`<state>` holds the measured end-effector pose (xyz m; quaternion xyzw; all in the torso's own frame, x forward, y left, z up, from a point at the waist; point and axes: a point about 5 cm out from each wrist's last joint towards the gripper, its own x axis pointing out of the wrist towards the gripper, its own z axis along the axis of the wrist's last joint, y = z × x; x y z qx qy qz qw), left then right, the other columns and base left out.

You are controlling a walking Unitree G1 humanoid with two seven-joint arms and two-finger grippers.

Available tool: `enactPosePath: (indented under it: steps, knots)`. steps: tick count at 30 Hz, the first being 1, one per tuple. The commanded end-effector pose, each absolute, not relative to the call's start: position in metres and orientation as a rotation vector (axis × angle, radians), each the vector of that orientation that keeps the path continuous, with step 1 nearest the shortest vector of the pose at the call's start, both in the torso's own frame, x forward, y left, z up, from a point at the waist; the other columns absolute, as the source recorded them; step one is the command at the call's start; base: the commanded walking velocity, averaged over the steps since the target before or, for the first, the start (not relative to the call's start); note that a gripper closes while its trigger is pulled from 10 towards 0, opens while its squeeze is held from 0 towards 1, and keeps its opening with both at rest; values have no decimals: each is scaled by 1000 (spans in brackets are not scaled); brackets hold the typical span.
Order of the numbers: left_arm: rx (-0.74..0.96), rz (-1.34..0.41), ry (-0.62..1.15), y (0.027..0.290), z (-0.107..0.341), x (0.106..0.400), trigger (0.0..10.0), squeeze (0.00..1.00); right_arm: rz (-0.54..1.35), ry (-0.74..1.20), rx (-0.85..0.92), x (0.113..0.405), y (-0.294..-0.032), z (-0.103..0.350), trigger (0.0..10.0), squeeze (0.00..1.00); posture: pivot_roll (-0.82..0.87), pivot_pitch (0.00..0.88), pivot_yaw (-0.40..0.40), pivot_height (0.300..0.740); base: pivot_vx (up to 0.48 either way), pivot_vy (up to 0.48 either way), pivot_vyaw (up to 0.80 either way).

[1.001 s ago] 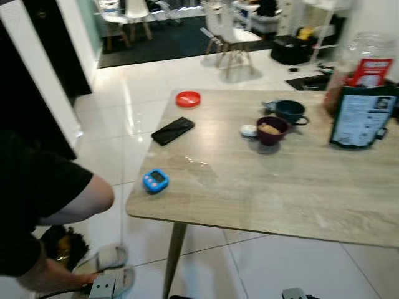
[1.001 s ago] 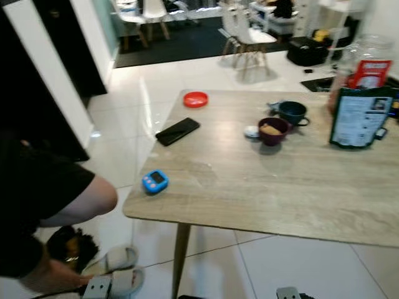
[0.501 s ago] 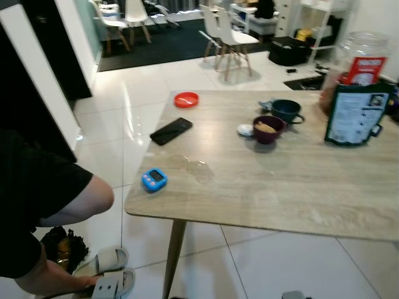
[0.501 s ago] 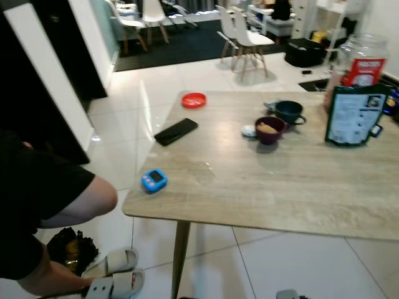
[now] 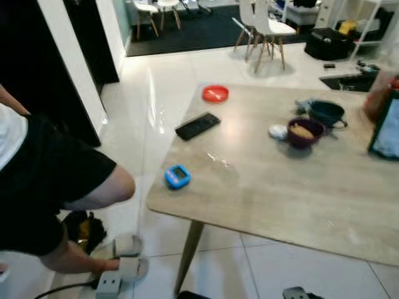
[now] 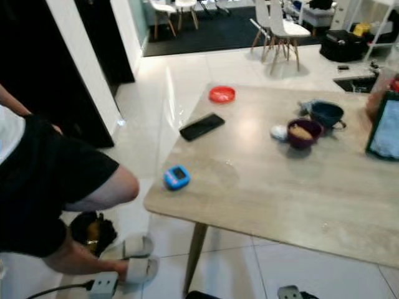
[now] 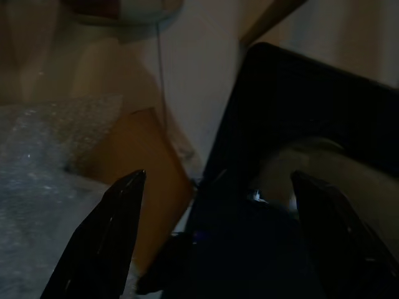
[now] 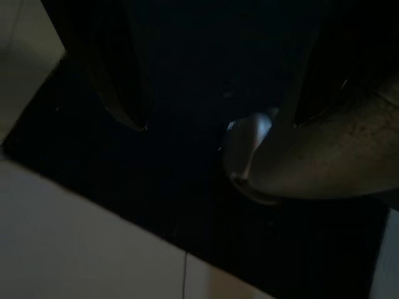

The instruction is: Restocking fridge

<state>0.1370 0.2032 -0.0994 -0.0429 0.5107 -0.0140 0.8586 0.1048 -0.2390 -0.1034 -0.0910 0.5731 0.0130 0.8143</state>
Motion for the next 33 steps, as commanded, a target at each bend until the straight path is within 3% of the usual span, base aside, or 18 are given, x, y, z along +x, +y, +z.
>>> enactPosePath:
  steps: [1,14,28,33]
  knots:
    - [-79,-21,1098,208,-101,129,10000,0,48,1203,-187,111,-231,-104,10000,0,16,0,43,739,0,0,800]
    - [-80,-27,1105,206,-102,127,10000,0,20,1203,-179,111,-233,-103,10000,0,21,0,41,739,0,0,123]
    - [-78,-38,1108,205,-103,127,10000,0,18,1205,-180,111,-233,-103,10000,0,21,0,41,739,0,-427,0]
    - [-88,-23,1099,205,-103,127,10000,0,18,1205,-181,111,-234,-103,10000,0,22,0,41,739,0,0,0]
